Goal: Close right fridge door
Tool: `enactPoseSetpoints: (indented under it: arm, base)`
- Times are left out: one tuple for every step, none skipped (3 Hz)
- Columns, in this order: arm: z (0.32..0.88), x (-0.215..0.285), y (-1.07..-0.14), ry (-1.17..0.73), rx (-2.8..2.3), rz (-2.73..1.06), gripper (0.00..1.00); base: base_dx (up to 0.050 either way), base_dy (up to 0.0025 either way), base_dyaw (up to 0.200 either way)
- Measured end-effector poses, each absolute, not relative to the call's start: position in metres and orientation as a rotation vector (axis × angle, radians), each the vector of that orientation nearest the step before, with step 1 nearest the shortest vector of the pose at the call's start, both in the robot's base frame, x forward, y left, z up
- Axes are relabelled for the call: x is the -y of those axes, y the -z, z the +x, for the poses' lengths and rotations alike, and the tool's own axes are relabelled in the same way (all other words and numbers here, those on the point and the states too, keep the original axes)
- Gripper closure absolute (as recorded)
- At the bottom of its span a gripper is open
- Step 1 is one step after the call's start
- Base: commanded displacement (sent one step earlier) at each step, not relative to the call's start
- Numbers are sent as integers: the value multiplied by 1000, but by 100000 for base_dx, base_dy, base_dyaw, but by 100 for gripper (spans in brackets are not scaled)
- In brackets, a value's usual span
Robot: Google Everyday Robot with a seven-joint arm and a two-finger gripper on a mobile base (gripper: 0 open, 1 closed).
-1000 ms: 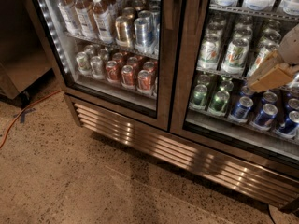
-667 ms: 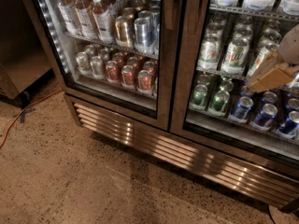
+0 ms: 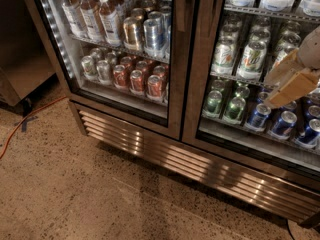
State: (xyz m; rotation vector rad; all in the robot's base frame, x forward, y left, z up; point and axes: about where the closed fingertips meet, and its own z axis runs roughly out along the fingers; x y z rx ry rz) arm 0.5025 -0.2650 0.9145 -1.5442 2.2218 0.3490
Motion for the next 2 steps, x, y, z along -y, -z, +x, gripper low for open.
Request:
enactPoseSetpoints:
  arm:
    - [502, 265, -915, -349, -2222, -1544, 0]
    - [502, 265, -914, -349, -2222, -1544, 0]
  base:
    - [0, 0, 0]
    - [0, 0, 0]
